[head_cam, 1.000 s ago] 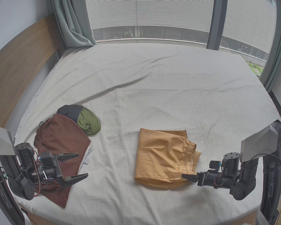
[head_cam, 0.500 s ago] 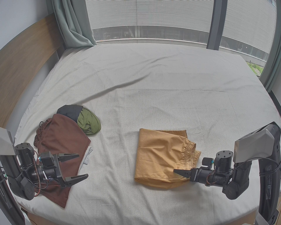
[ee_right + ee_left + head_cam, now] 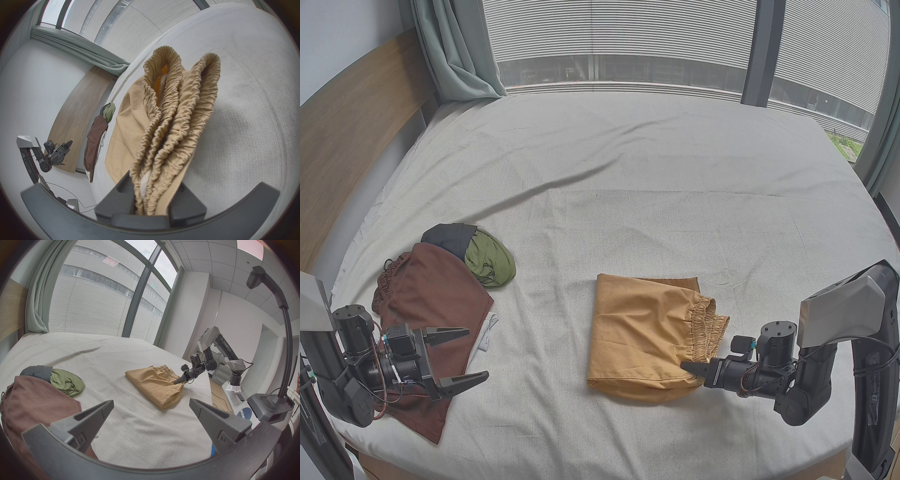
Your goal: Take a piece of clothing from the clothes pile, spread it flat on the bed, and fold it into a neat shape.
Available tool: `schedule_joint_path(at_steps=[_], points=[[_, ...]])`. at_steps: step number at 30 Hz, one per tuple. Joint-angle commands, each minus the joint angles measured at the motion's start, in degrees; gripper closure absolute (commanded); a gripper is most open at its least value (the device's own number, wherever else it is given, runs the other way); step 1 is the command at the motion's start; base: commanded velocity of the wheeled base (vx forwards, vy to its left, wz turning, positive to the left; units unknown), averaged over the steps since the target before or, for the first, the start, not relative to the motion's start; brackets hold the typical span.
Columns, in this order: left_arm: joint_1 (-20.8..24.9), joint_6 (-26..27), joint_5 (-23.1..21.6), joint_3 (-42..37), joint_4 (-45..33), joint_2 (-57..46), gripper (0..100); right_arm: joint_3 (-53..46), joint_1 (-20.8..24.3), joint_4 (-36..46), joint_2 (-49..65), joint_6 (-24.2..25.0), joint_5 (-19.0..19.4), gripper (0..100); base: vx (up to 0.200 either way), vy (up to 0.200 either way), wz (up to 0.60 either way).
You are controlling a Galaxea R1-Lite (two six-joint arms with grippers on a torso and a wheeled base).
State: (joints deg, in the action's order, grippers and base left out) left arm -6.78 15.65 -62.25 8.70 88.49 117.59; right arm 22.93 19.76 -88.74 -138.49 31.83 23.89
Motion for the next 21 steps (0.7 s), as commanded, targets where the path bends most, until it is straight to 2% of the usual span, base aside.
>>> schedule_joint_path(at_steps=[1,14,21], points=[[0.01,-0.01,-0.07,-0.09,0.01,0.18,0,-0.08,0.1,-0.03,-0.03,-0.01,0.01,100,0.0,0.0,0.0],[0.01,0.52,-0.16,0.0,0.01,0.01,0,-0.25,0.54,-0.12,0.94,-0.01,0.01,100,0.0,0.0,0.0],[-0.08,0.61,-0.07,0.52,0.01,-0.17,0,-1.4,2.3,-0.12,6.12,-0.01,0.01,100,0.0,0.0,0.0]])
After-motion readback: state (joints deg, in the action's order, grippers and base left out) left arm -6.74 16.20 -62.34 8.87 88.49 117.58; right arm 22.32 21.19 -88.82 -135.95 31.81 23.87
